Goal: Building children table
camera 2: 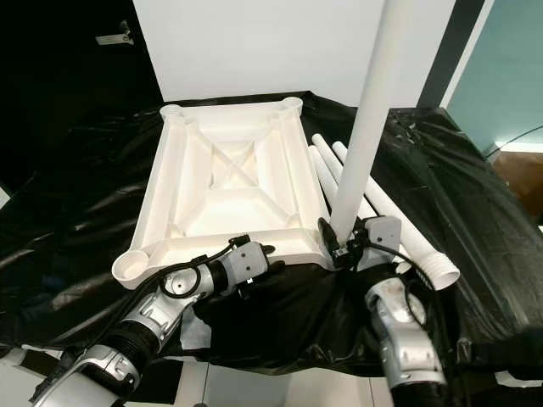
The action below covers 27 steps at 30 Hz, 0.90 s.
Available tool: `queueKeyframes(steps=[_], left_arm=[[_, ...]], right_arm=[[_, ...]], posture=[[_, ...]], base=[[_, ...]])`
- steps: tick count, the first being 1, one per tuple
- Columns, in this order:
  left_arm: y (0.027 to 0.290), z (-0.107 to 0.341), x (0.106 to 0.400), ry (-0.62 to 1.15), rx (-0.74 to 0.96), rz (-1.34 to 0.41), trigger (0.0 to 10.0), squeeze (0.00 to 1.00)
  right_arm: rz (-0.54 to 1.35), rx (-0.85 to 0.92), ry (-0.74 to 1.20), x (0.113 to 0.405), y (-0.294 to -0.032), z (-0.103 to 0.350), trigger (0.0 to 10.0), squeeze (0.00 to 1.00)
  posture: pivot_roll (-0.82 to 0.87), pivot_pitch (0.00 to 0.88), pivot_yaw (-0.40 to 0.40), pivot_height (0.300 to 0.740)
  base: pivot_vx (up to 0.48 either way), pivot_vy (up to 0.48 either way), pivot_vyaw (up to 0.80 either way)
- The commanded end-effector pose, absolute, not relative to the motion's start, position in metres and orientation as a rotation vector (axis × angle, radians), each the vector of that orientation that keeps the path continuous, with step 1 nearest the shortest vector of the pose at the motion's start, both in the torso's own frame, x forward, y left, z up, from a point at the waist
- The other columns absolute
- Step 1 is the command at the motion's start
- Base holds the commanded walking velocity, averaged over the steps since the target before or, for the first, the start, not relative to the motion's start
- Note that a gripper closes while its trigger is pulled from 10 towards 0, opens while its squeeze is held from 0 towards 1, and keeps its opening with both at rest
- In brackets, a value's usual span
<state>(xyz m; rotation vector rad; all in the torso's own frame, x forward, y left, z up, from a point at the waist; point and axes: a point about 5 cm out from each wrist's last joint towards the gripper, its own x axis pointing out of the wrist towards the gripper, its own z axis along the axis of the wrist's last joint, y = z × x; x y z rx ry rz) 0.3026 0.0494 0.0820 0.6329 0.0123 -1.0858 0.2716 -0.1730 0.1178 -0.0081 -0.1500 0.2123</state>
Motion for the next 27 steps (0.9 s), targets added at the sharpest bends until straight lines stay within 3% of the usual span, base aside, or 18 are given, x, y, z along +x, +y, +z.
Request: queueKeyframes(steps=[1,8,14,15,16,20,21,26,27], left_arm=[[0.064,0.047,0.29,0.188,0.646,-1.085,10.0,0.0],[0.064,0.049,0.291,0.186,0.648,-1.09,10.0,0.0],[0.063,0.049,0.29,0.185,0.64,-1.094,10.0,0.0],[0.063,0.049,0.29,0.185,0.641,-1.096,10.0,0.0],[0.063,0.048,0.29,0.185,0.642,-1.096,10.0,0.0],[0.062,0.048,0.289,0.185,0.641,-1.094,10.0,0.0],[0.062,0.047,0.289,0.187,0.64,-1.092,10.0,0.0],[0.06,0.047,0.29,0.186,0.637,-1.093,10.0,0.0],[0.059,0.048,0.29,0.186,0.637,-1.093,10.0,0.0]], right_arm=[[-0.018,0.038,-0.062,0.26,-0.194,0.095,0.0,0.0],[-0.24,0.008,-0.061,0.258,-0.19,0.091,0.0,0.0],[-0.257,0.041,-0.054,0.267,-0.18,0.092,0.0,0.0],[-0.214,0.035,-0.024,0.269,-0.175,0.089,1.2,0.0],[-0.171,0.012,-0.013,0.271,-0.171,0.089,10.0,0.0],[-0.11,-0.016,-0.016,0.271,-0.163,0.09,10.0,0.0],[-0.097,-0.024,-0.04,0.27,-0.162,0.094,10.0,1.0],[-0.064,-0.106,-0.115,0.268,-0.165,0.105,10.0,1.0],[-0.059,-0.118,-0.118,0.268,-0.167,0.106,10.0,0.0]], posture=[[-0.05,0.022,0.004,0.74],[-0.05,0.024,0.007,0.74],[-0.05,0.024,0.01,0.74],[-0.05,0.026,0.007,0.74],[-0.05,0.026,0.008,0.74],[-0.05,0.025,0.005,0.74],[-0.05,0.025,0.004,0.74],[-0.06,0.024,0.004,0.74],[-0.06,0.022,0.004,0.74]], base=[[0.0,0.0,0.0],[0.0,0.0,0.0],[0.0,0.0,0.0],[0.0,0.0,0.0],[0.0,0.0,0.0],[0.0,0.0,0.0],[0.0,0.0,0.0],[0.0,0.0,0.0],[0.0,0.0,0.0]])
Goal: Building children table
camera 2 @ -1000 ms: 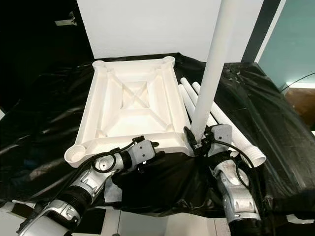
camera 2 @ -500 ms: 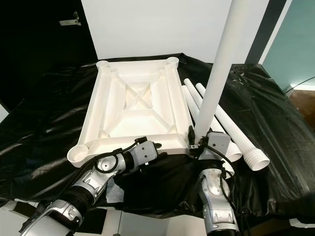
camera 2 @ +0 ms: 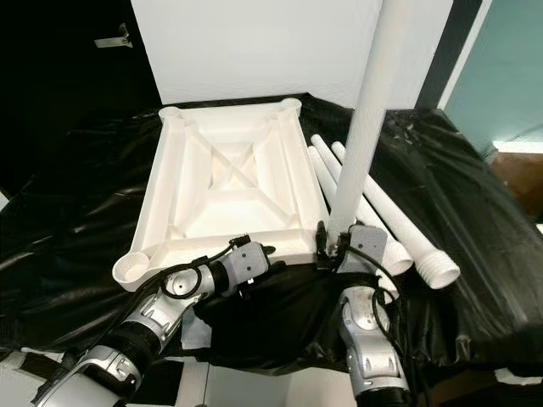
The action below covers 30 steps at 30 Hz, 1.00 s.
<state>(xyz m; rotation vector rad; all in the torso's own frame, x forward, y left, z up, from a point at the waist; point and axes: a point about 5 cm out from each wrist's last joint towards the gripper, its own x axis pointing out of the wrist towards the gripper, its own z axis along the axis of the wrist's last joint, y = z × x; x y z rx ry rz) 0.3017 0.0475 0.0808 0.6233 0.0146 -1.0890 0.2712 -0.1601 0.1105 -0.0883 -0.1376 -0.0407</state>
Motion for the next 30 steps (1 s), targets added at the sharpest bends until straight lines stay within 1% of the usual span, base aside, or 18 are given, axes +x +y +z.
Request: queueKeyframes(steps=[1,2,4,7,8,10,15,16,17,18,19,22,30], left_arm=[[0.059,0.048,0.29,0.186,0.637,-1.093,10.0,0.0],[0.059,0.048,0.29,0.186,0.637,-1.093,10.0,0.0],[0.058,0.049,0.291,0.182,0.637,-1.096,10.0,0.0],[0.057,0.049,0.291,0.181,0.637,-1.097,10.0,0.0],[0.057,0.049,0.292,0.18,0.639,-1.098,10.0,0.0],[0.057,0.049,0.292,0.18,0.64,-1.099,10.0,0.0],[0.058,0.05,0.292,0.18,0.639,-1.099,10.0,0.0],[0.058,0.05,0.292,0.18,0.639,-1.098,10.0,0.0],[0.058,0.05,0.292,0.18,0.638,-1.098,10.0,0.0],[0.059,0.05,0.292,0.18,0.638,-1.097,10.0,0.0],[0.059,0.05,0.292,0.18,0.638,-1.096,10.0,0.0],[0.059,0.049,0.291,0.181,0.637,-1.097,10.0,0.0],[0.059,0.048,0.289,0.183,0.633,-1.102,10.0,0.0]], right_arm=[[-0.059,-0.118,-0.118,0.268,-0.167,0.106,10.0,0.0],[-0.059,-0.118,-0.118,0.268,-0.167,0.106,10.0,0.0],[0.022,-0.17,-0.116,0.268,-0.176,0.107,10.0,0.0],[0.077,-0.205,-0.115,0.268,-0.179,0.109,10.0,0.0],[0.147,-0.267,-0.105,0.269,-0.181,0.109,10.0,0.0],[0.22,-0.331,-0.084,0.271,-0.182,0.109,10.0,0.0],[0.324,-0.324,-0.034,0.273,-0.183,0.108,10.0,0.0],[0.358,-0.316,-0.024,0.273,-0.181,0.109,4.5,0.0],[0.388,-0.308,-0.008,0.273,-0.18,0.108,4.5,0.0],[0.43,-0.311,0.016,0.273,-0.178,0.107,0.0,0.0],[0.471,-0.307,0.054,0.272,-0.175,0.103,0.0,0.0],[0.502,-0.306,0.078,0.271,-0.172,0.101,0.0,0.0],[0.49,-0.258,0.109,0.265,-0.166,0.095,0.0,0.0]], posture=[[-0.06,0.022,0.004,0.74],[-0.06,0.022,0.004,0.74],[-0.08,0.023,0.007,0.74],[-0.08,0.023,0.008,0.74],[-0.08,0.023,0.008,0.74],[-0.08,0.025,0.008,0.74],[-0.08,0.021,0.008,0.74],[-0.07,0.024,0.007,0.74],[-0.07,0.025,0.007,0.74],[-0.08,0.026,0.007,0.74],[-0.08,0.026,0.007,0.74],[-0.07,0.029,0.008,0.74],[-0.07,0.034,0.008,0.74]], base=[[0.0,0.0,0.0],[0.0,0.0,0.0],[0.0,0.0,0.0],[0.0,0.0,0.0],[0.0,0.0,0.0],[0.0,0.0,0.0],[0.0,0.0,0.0],[0.0,0.0,0.0],[0.0,0.0,0.0],[0.0,0.0,0.0],[0.0,0.0,0.0],[0.0,0.0,0.0],[0.0,0.0,0.0]])
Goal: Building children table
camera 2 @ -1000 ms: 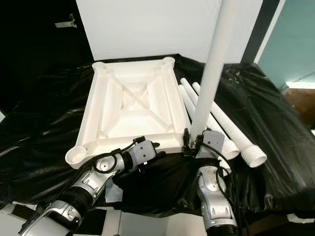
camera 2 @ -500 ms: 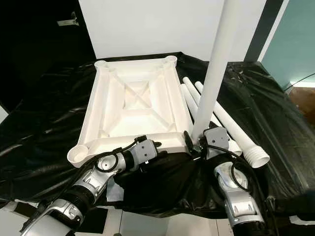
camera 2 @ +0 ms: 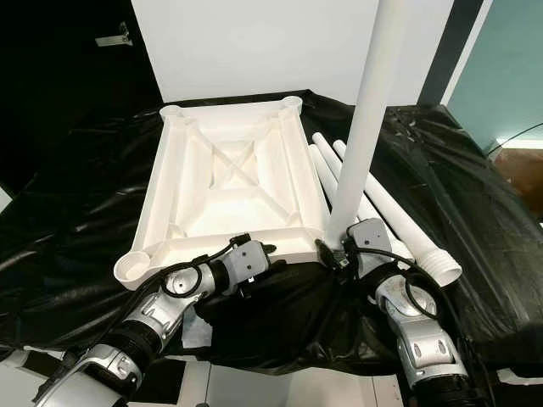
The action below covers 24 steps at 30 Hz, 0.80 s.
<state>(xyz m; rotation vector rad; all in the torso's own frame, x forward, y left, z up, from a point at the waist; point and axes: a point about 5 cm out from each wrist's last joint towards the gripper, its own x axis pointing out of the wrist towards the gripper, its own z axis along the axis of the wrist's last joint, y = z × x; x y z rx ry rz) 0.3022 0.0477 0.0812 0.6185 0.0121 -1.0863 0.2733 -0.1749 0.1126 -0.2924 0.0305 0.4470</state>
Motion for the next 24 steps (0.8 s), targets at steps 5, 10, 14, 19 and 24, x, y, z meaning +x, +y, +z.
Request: queueKeyframes(steps=[5,10,14,19,24], left_arm=[[0.059,0.048,0.29,0.184,0.634,-1.1,10.0,0.0],[0.059,0.049,0.29,0.182,0.633,-1.095,10.0,0.0],[0.063,0.048,0.291,0.187,0.638,-1.09,10.0,0.0],[0.063,0.048,0.291,0.188,0.644,-1.093,10.0,0.0],[0.062,0.047,0.289,0.188,0.64,-1.089,10.0,0.0]], right_arm=[[0.301,-0.175,0.047,0.259,-0.164,0.092,0.0,0.0],[-0.081,-0.011,-0.01,0.25,-0.177,0.097,0.0,0.0],[-0.133,0.008,0.0,0.248,-0.174,0.094,0.0,0.0],[-0.109,-0.016,0.0,0.252,-0.171,0.094,0.0,0.0],[-0.031,-0.054,-0.045,0.255,-0.156,0.102,10.0,0.96]], posture=[[-0.07,0.035,0.004,0.74],[-0.06,0.032,0.0,0.74],[-0.06,0.028,0.004,0.74],[-0.06,0.025,0.002,0.74],[-0.05,0.024,-0.007,0.74]], base=[[0.0,0.0,0.0],[0.0,0.0,0.0],[0.0,0.0,0.0],[0.0,0.0,0.0],[0.0,0.0,0.0]])
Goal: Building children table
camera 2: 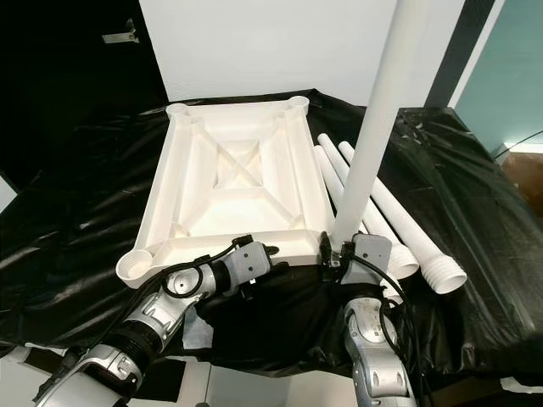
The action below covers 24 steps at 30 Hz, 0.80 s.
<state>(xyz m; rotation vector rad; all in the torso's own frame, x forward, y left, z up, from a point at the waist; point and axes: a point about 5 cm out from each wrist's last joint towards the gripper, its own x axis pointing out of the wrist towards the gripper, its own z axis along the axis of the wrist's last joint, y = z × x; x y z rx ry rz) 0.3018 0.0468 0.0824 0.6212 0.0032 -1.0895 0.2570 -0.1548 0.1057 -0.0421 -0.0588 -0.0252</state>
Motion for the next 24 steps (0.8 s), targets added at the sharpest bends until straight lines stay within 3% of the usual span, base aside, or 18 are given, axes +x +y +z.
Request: queueKeyframes(steps=[1,2,5,6,17,20,21,23,24], left_arm=[[0.062,0.047,0.289,0.188,0.64,-1.089,10.0,0.0],[0.064,0.045,0.287,0.193,0.637,-1.089,10.0,0.0],[0.064,0.044,0.287,0.196,0.637,-1.088,10.0,0.0],[0.065,0.044,0.287,0.197,0.638,-1.088,10.0,0.0],[0.061,0.047,0.29,0.188,0.651,-1.104,10.0,0.0],[0.061,0.047,0.29,0.19,0.652,-1.103,10.0,0.0],[0.061,0.046,0.29,0.191,0.651,-1.099,10.0,0.0],[0.062,0.046,0.29,0.191,0.65,-1.096,10.0,0.0],[0.062,0.046,0.29,0.192,0.648,-1.093,10.0,0.0]], right_arm=[[-0.031,-0.054,-0.045,0.255,-0.156,0.102,10.0,0.96],[-0.007,-0.059,-0.058,0.254,-0.157,0.104,10.0,1.0],[0.024,-0.091,-0.06,0.256,-0.16,0.105,10.0,1.0],[0.042,-0.113,-0.056,0.257,-0.163,0.106,10.0,0.0],[0.273,-0.162,-0.098,0.27,-0.179,0.122,10.0,0.0],[0.426,-0.142,-0.056,0.273,-0.172,0.121,10.0,0.0],[0.482,-0.134,-0.035,0.273,-0.168,0.119,8.7,0.0],[0.516,-0.13,-0.021,0.272,-0.166,0.118,8.7,0.0],[0.536,-0.126,-0.012,0.272,-0.165,0.117,4.7,0.0]], posture=[[-0.05,0.024,-0.007,0.74],[-0.05,0.022,-0.011,0.74],[-0.06,0.02,-0.01,0.74],[-0.06,0.02,-0.01,0.74],[-0.07,0.018,0.004,0.74],[-0.06,0.021,0.0,0.74],[-0.06,0.021,-0.001,0.74],[-0.06,0.021,-0.001,0.74],[-0.06,0.019,-0.005,0.74]], base=[[0.0,0.0,0.0],[0.0,0.0,0.0],[0.0,0.0,0.0],[0.0,0.0,0.0],[0.0,0.0,0.0],[0.0,0.0,0.0],[0.0,0.0,0.0],[0.0,0.0,0.0],[0.0,0.0,0.0]])
